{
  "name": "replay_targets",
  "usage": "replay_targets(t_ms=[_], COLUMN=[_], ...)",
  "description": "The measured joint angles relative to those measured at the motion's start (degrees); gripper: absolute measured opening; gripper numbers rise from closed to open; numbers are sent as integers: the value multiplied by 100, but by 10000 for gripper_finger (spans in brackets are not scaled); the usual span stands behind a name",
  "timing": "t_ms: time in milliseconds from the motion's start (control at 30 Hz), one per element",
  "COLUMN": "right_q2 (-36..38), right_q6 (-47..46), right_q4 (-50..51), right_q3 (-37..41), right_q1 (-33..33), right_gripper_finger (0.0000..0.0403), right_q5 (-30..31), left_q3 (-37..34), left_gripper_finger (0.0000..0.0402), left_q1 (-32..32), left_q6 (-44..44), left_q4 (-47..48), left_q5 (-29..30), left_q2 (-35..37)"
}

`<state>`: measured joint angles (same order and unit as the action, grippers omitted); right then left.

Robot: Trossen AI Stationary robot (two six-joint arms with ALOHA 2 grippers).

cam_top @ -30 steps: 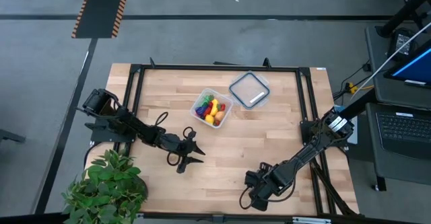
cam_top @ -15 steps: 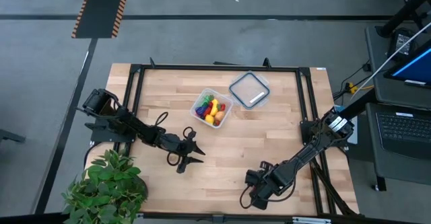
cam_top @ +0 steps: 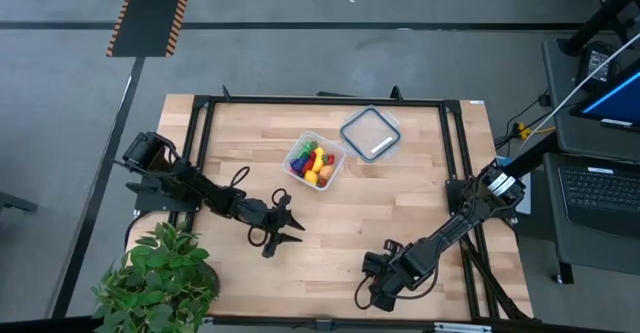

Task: Pick and placing Produce into tupperware
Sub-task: Put the red cherry into the transparent container

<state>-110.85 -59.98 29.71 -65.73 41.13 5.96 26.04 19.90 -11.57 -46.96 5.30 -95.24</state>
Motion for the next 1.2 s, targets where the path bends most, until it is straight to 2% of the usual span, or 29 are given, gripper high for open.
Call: replay_targets(t_ms=[300,533,667,767,967,1100,1200], right_q2=[-2,7,4,2,2,2,0], right_q6=[-17,-31,21,25,112,563,884], right_q4=[39,18,-6,-2,78,125,212], right_q3=[-2,2,0,-10,-28,-28,-28], right_q1=[-1,-5,-5,-5,3,1,-53], right_gripper_finger=[92,22,9,34,135,193,218], right_q5=[67,86,83,74,19,4,0], left_q3=[0,0,0,-1,0,0,0], left_gripper_finger=[149,149,149,149,149,149,149], left_q1=[0,0,0,-1,0,-1,0], left_q6=[0,0,0,0,0,0,0], left_q4=[0,2,2,0,2,2,2], left_q5=[0,0,0,0,0,0,0], left_q2=[0,0,0,0,0,0,0])
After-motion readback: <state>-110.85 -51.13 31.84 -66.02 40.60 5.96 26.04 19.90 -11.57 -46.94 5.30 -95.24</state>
